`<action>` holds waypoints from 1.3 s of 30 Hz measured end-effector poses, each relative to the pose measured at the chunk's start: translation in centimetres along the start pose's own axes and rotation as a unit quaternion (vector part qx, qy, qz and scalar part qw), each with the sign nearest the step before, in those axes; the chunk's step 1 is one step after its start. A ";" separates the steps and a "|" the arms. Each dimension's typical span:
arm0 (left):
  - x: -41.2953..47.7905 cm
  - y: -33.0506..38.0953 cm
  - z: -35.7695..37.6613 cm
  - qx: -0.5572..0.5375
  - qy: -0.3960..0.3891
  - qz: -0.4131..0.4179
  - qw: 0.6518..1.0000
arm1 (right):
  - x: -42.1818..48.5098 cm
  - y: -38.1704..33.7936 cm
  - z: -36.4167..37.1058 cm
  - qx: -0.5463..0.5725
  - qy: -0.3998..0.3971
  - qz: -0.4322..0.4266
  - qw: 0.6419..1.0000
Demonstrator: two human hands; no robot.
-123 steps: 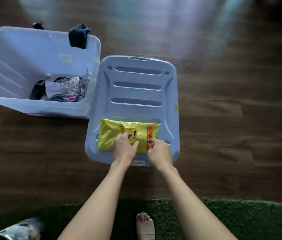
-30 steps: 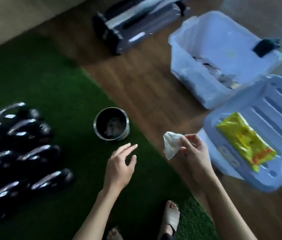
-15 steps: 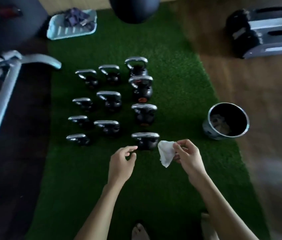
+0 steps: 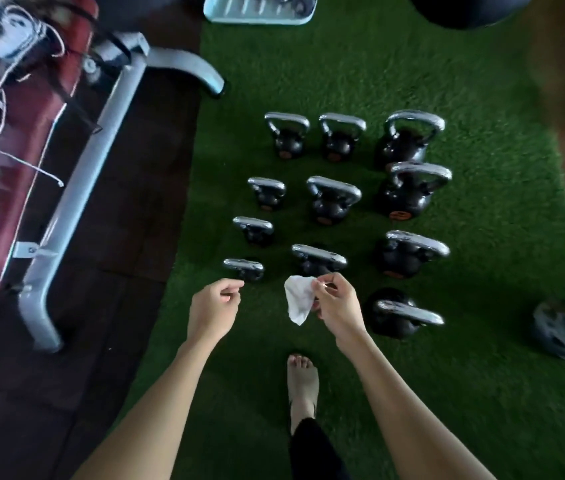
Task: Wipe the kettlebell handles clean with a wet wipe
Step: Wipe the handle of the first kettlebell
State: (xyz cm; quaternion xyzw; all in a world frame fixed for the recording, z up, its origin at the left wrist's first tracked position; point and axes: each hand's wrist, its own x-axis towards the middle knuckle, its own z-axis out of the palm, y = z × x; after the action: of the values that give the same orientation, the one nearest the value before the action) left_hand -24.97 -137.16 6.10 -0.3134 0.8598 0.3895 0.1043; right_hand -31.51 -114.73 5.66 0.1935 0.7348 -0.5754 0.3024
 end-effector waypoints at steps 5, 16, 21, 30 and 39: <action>9.0 -6.7 -0.7 0.031 -0.018 0.005 0.999 | 7.8 0.5 7.4 -0.066 -0.009 0.005 0.998; 26.3 -20.9 5.4 0.102 -0.040 0.171 0.979 | 24.1 7.8 20.3 -0.128 0.000 -0.111 0.986; 29.9 -24.3 7.1 0.117 -0.034 0.279 0.953 | 27.4 11.2 22.6 -0.219 0.032 -0.251 0.943; 33.6 -25.0 8.2 0.114 -0.027 0.412 0.904 | 31.2 13.8 22.1 -0.345 -0.001 -0.474 0.810; 33.9 -25.0 8.2 0.094 -0.018 0.438 0.894 | 31.2 11.7 20.3 -0.387 -0.076 -0.472 0.788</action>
State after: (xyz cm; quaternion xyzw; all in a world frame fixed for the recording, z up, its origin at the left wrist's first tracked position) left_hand -36.51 -159.15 -28.91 0.1136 0.9404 0.3190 -0.0325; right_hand -42.79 -133.23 -26.85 -0.3555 0.8704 -0.3265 0.0976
